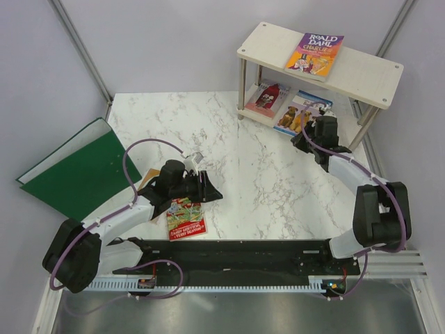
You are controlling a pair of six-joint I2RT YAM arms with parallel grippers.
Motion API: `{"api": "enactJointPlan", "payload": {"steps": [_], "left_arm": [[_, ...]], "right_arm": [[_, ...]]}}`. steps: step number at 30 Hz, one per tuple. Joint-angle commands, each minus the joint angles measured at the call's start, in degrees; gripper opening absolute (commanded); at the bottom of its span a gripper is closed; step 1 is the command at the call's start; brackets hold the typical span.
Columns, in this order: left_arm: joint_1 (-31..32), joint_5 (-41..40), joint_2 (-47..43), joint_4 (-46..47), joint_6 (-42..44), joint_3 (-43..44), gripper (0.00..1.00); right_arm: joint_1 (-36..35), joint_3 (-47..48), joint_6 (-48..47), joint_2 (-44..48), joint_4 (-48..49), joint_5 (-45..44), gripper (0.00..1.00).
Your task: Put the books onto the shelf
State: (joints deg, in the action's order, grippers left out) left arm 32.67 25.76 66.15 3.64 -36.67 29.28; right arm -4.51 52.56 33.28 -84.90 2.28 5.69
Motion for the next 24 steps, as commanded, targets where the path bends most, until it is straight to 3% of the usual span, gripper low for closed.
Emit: {"api": "enactJointPlan", "payload": {"steps": [1,24], "left_arm": [[0.3,-0.4,-1.3,0.6,0.2,1.0,0.46],[0.3,-0.8,-1.1,0.7,0.3,0.1,0.46]], "right_arm": [[-2.8,2.5,-1.6,-2.7,-0.4,0.8,0.0],[-4.6,17.8,-5.9,-16.7,-7.5,-13.7,0.0]]}}
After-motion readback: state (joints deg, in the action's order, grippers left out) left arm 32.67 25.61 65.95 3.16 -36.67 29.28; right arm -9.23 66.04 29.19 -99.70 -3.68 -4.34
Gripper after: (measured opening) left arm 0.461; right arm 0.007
